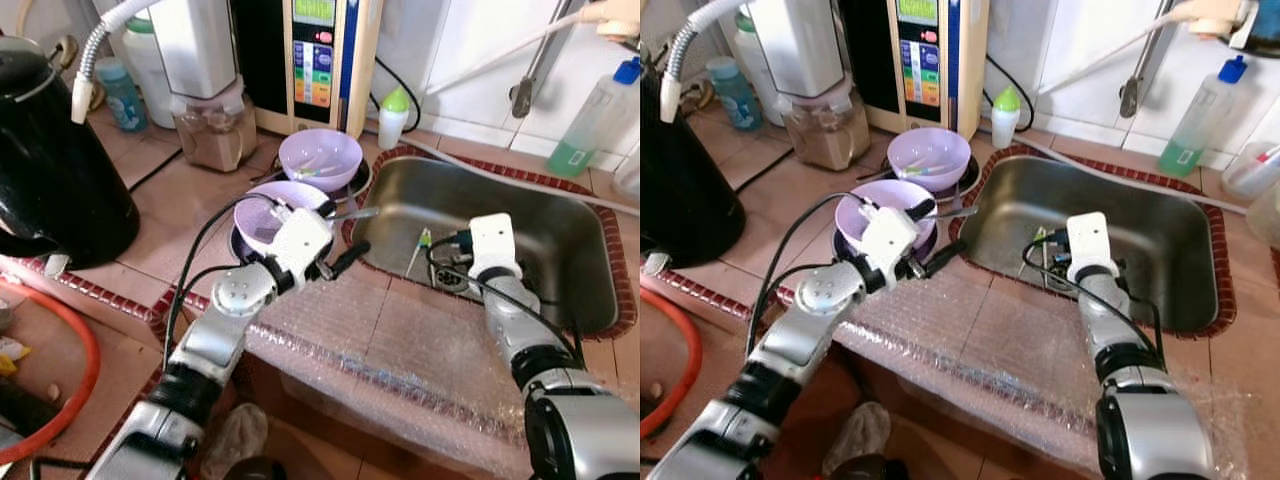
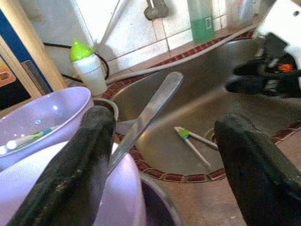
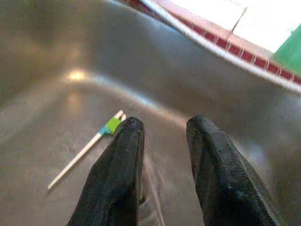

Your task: Kitchen organization

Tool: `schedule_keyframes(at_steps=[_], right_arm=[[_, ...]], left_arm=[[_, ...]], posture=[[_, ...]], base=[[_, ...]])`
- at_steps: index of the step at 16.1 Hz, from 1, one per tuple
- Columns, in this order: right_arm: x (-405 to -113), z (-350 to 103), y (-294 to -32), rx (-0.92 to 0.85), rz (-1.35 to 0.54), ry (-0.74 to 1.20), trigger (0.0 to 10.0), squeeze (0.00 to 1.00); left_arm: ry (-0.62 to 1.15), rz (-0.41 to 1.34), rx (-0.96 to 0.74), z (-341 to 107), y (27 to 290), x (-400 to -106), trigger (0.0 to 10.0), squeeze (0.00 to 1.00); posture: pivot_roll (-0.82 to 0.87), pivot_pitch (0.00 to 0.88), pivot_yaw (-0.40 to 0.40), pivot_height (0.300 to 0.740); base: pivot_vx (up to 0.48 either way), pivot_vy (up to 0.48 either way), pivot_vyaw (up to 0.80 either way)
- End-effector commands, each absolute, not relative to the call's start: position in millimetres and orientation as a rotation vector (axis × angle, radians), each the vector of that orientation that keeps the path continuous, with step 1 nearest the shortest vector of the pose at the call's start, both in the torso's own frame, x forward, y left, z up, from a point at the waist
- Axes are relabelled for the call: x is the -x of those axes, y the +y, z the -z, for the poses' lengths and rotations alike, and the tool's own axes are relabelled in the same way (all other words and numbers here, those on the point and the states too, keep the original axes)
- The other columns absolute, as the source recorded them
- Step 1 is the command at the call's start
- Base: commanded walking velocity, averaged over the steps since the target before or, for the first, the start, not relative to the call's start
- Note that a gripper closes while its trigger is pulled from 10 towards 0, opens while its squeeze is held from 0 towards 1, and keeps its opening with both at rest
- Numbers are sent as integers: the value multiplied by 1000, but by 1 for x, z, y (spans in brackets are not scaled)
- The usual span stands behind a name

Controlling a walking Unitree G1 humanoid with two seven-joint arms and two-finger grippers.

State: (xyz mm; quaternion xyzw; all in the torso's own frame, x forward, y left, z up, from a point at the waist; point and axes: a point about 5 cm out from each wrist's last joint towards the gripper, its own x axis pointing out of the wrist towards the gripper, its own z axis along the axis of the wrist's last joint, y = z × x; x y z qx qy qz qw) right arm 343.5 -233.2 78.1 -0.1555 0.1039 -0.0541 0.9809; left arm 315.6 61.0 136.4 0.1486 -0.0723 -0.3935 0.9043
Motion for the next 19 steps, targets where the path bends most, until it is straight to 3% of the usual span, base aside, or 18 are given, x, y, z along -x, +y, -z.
schedule_keyframes(at_steps=[1,7,8,9,10,11,12,18,19], right_arm=[[-338,-72,-237,289,128,228,10000,1000],[-334,-79,-225,264,82,101,10000,1000],[-332,-80,-222,259,68,84,10000,953],[-326,-82,-214,279,23,43,10000,0],[-320,-85,-208,296,-8,11,10000,0],[-311,-87,-206,301,-31,-12,10000,0],[-307,-88,-206,302,-38,-15,10000,0],[-279,-86,-201,293,-43,25,10000,0],[-278,-86,-198,293,-55,28,10000,0]], left_arm=[[-163,813,-330,-137,59,-320,10000,0],[-209,793,-446,-136,58,-333,10000,0],[-215,791,-461,-136,58,-335,10000,0],[-218,773,-456,-137,59,-338,4745,0],[-224,762,-448,-139,59,-340,3373,0],[-228,769,-455,-139,58,-341,667,0],[-232,769,-457,-139,58,-342,0,0],[-283,729,-443,-149,59,-349,0,0],[-303,713,-441,-151,59,-349,10000,0]], posture=[[-33,0,53,740],[-66,0,74,740],[-74,0,80,740],[-82,0,87,740],[-90,0,94,740],[-100,0,100,740],[-104,0,103,740],[-113,0,104,740],[-111,0,102,740]], base=[[0,0,0],[0,0,0],[0,0,0],[0,0,0],[0,0,0],[0,0,0],[0,0,0],[0,0,0],[0,0,0]])
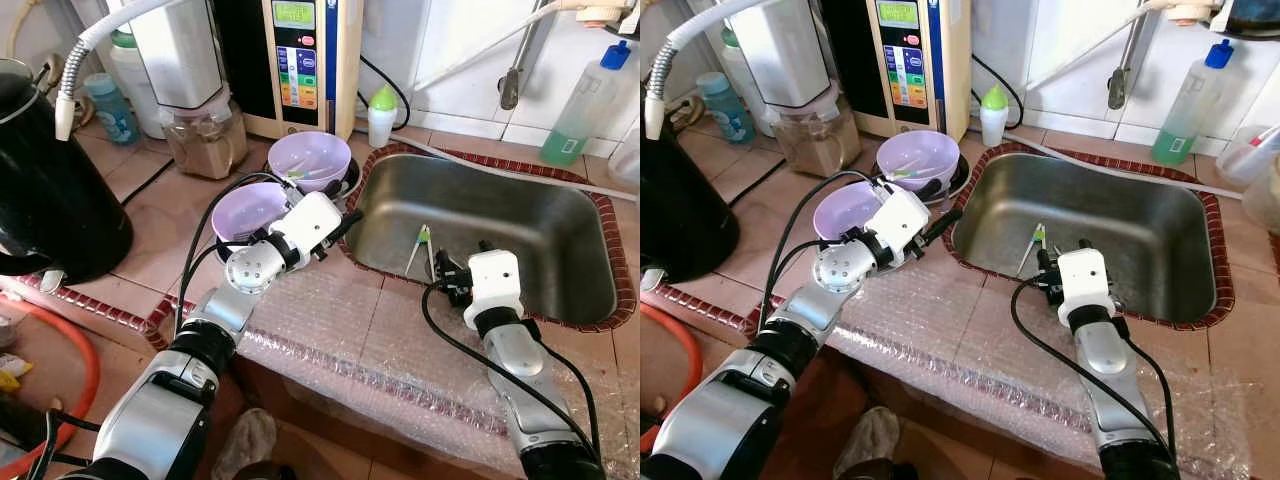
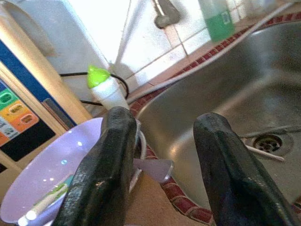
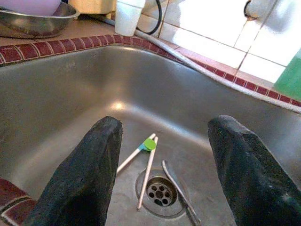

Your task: Kitchen organization

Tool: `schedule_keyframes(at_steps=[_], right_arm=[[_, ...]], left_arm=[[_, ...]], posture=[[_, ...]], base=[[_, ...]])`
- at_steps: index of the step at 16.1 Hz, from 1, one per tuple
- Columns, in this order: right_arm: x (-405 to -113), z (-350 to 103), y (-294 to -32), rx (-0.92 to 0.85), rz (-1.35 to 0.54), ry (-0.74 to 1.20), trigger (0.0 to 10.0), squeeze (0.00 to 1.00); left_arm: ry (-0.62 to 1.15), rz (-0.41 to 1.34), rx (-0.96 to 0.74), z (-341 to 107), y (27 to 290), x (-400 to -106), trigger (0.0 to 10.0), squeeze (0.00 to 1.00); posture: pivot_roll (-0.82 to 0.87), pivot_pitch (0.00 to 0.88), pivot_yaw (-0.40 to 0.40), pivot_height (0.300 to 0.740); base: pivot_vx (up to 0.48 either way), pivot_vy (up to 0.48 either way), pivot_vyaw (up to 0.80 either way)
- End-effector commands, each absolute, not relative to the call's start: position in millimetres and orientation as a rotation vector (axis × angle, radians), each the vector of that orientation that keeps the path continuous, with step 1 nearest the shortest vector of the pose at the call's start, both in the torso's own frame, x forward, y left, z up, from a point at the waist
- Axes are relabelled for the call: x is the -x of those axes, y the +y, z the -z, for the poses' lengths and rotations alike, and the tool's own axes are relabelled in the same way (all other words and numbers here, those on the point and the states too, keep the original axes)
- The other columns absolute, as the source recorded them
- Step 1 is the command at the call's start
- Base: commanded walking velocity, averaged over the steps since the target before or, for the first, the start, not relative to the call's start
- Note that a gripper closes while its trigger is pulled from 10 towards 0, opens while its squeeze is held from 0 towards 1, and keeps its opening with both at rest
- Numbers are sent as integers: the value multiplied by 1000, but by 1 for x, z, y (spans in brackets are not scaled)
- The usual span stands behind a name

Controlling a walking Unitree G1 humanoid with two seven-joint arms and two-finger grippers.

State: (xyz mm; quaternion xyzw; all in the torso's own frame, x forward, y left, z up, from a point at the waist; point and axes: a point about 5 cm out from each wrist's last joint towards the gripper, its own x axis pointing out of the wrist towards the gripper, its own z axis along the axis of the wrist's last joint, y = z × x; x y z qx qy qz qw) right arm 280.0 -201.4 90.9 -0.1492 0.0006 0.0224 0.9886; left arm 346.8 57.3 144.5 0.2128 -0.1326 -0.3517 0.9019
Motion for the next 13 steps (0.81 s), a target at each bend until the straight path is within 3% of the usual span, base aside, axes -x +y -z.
schedule_keyframes(at_steps=[1,3,4,5,10,11,13], right_arm=[[-278,-87,-196,294,-61,29,10000,0],[-277,-87,-193,289,-72,44,10000,0],[-276,-87,-192,286,-78,51,10000,0],[-276,-87,-191,286,-82,56,10000,0],[-276,-87,-187,284,-109,72,10000,0],[-276,-88,-187,284,-112,72,10000,0],[-273,-88,-188,284,-113,80,10000,0]], left_arm=[[-316,697,-434,-153,60,-349,10000,0],[-312,617,-412,-155,68,-351,10000,0],[-301,583,-393,-154,73,-353,10000,565],[-296,566,-378,-154,75,-354,10000,1000],[-200,538,-410,-143,85,-359,10000,1000],[-181,565,-428,-140,83,-359,10000,0],[-139,600,-454,-138,81,-362,10000,0]], posture=[[-108,0,99,740],[-96,0,89,740],[-91,0,83,740],[-88,0,80,740],[-81,0,67,740],[-85,0,67,740],[-94,0,72,740]], base=[[0,0,0],[0,0,0],[0,0,0],[0,0,0],[0,0,0],[0,0,0],[0,0,0]])
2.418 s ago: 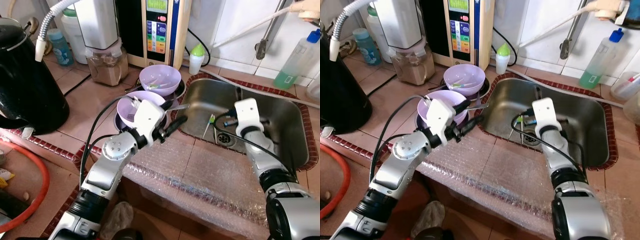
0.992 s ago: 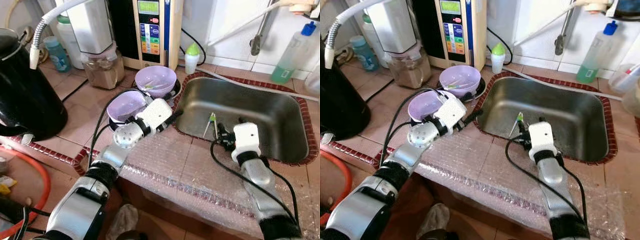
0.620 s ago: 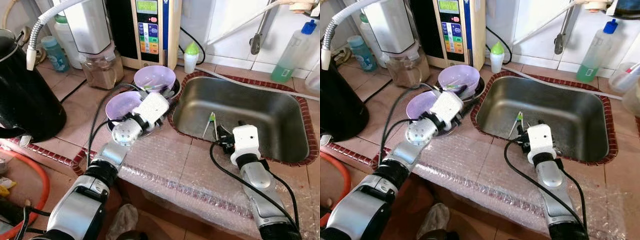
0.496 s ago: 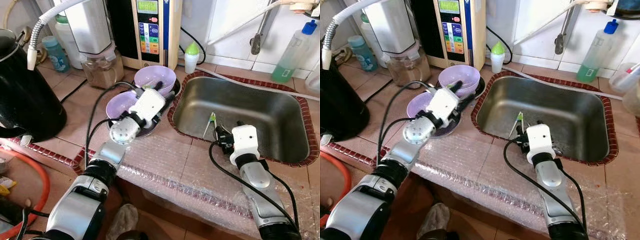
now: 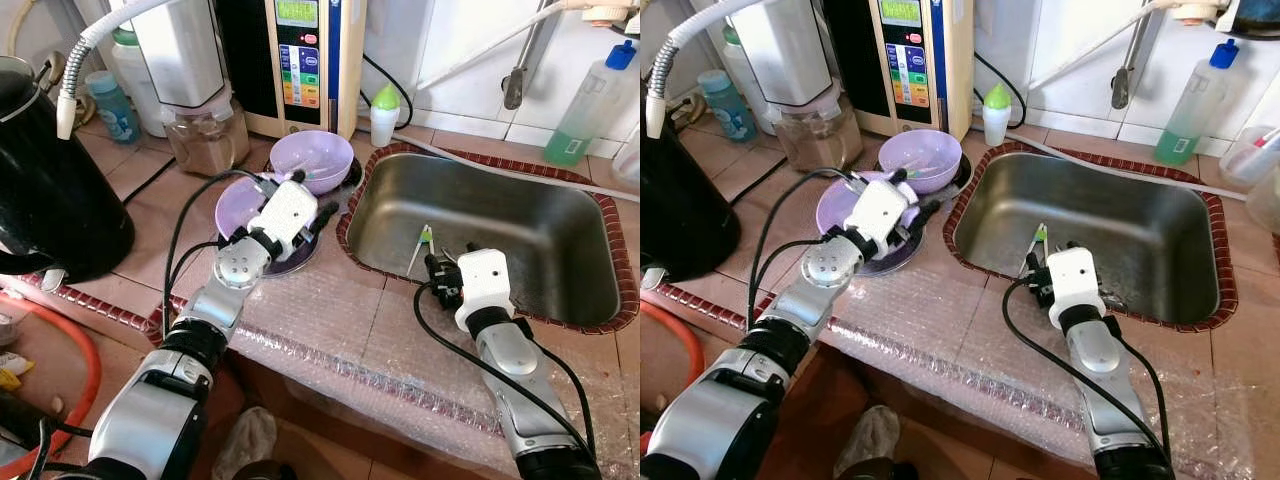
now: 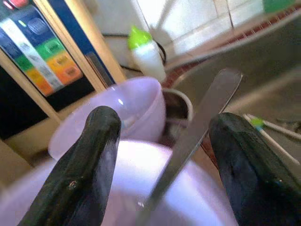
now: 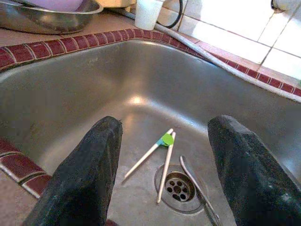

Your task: Kitchen organization

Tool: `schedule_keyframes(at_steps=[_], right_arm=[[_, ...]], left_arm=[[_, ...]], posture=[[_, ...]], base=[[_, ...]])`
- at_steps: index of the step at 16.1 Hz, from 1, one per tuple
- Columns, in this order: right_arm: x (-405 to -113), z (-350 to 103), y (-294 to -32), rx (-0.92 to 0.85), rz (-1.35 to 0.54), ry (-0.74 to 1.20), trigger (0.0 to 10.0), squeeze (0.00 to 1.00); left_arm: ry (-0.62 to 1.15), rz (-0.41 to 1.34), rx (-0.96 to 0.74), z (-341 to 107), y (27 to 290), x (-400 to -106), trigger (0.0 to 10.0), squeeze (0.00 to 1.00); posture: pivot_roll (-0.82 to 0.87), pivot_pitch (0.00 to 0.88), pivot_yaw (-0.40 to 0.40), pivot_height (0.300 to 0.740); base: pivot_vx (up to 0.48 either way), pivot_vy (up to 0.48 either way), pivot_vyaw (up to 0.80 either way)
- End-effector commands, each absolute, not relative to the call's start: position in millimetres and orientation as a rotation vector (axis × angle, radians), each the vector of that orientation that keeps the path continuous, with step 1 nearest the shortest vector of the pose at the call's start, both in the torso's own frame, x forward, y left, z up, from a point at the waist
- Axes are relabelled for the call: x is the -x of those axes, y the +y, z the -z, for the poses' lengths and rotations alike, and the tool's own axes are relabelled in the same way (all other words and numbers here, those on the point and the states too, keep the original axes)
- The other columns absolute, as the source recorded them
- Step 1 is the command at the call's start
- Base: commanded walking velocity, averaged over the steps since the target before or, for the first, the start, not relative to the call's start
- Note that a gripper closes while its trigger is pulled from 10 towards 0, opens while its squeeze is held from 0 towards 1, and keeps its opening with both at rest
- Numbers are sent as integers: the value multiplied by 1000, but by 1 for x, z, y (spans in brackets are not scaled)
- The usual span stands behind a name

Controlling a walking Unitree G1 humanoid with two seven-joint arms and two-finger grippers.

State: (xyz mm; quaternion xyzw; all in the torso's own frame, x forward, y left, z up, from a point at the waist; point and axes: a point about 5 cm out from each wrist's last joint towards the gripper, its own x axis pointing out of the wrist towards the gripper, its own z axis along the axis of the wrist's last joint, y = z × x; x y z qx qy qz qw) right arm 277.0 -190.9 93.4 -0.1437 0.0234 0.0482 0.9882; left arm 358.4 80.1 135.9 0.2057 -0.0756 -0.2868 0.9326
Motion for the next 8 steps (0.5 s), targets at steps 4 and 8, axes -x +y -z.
schedule_keyframes(at_steps=[4,8], right_arm=[[-270,-87,-189,281,-107,88,10000,0],[-270,-87,-189,280,-105,92,10000,0]], left_arm=[[-93,619,-476,-137,82,-366,10000,0],[-105,611,-470,-141,84,-367,10000,0]], posture=[[-101,0,77,740],[-102,0,79,740]], base=[[0,0,0],[0,0,0]])
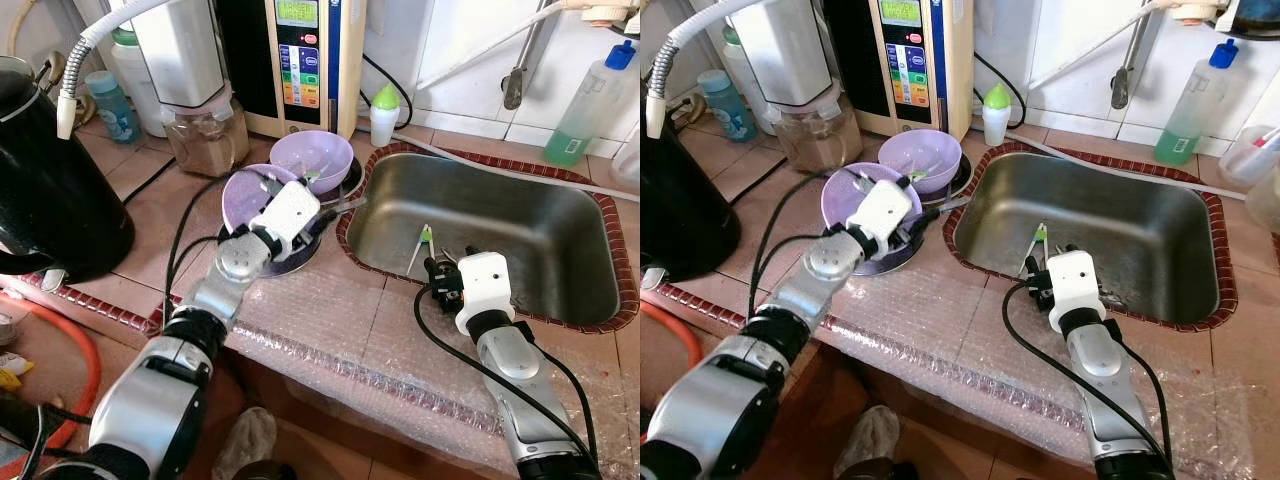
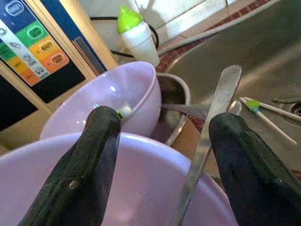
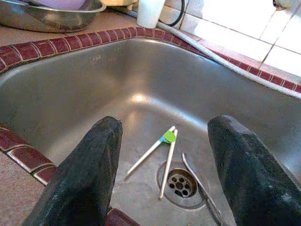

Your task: Kitchen organization

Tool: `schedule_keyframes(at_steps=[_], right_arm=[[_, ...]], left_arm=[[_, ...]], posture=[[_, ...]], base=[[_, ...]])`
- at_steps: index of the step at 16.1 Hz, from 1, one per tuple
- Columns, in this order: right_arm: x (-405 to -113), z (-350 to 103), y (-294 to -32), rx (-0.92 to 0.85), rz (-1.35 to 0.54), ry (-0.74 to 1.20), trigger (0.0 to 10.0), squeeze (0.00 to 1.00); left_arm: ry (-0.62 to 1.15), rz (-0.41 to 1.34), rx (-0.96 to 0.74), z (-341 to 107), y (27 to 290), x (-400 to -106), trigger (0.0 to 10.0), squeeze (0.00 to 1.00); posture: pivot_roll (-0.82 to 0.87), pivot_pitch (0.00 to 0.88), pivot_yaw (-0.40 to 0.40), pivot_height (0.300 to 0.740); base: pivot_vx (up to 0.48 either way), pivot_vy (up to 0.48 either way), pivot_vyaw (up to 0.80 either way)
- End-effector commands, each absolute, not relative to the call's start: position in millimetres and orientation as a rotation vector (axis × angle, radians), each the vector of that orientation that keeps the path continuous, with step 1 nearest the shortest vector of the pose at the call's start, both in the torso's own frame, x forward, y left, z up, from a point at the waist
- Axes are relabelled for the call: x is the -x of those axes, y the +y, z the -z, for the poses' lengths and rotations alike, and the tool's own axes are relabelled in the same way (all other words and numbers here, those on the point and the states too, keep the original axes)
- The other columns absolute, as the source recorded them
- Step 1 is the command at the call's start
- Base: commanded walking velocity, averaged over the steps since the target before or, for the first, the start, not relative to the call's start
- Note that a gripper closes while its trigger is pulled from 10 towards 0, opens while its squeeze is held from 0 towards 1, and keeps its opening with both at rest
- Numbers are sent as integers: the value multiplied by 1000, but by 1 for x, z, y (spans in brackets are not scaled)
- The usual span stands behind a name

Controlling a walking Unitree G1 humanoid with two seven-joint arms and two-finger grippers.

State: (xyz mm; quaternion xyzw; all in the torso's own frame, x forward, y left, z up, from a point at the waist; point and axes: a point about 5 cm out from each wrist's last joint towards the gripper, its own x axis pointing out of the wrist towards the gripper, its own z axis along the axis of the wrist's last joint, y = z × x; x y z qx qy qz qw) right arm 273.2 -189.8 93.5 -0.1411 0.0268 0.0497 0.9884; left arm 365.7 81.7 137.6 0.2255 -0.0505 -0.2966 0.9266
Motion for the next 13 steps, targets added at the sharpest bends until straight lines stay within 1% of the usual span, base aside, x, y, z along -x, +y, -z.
schedule_keyframes(at_steps=[1,3,4,5,6,7,9,13], right_arm=[[-270,-88,-189,280,-105,92,10000,0],[-272,-89,-188,280,-109,89,10000,0],[-273,-89,-188,280,-111,88,10000,0],[-274,-90,-187,280,-114,87,10000,0],[-275,-90,-187,279,-115,87,10000,0],[-275,-89,-187,279,-116,87,10000,0],[-275,-89,-188,280,-118,89,10000,0],[-278,-89,-187,280,-122,89,10000,0]], left_arm=[[-106,615,-470,-141,84,-367,8627,0],[-97,640,-458,-139,84,-365,0,0],[-94,647,-465,-138,84,-365,0,0],[-91,652,-472,-138,85,-365,2039,0],[-95,652,-474,-139,86,-364,7529,0],[-100,653,-477,-141,87,-364,10000,0],[-134,628,-467,-149,92,-365,10000,0],[-201,530,-423,-173,115,-369,10000,0]], posture=[[-99,0,74,740],[-96,0,71,740],[-96,0,71,740],[-91,0,68,740],[-89,0,67,740],[-87,0,65,740],[-81,0,62,740],[-69,0,51,740]], base=[[0,0,0],[0,0,0],[0,0,0],[0,0,0],[0,0,0],[0,0,0],[0,0,0],[0,0,0]])
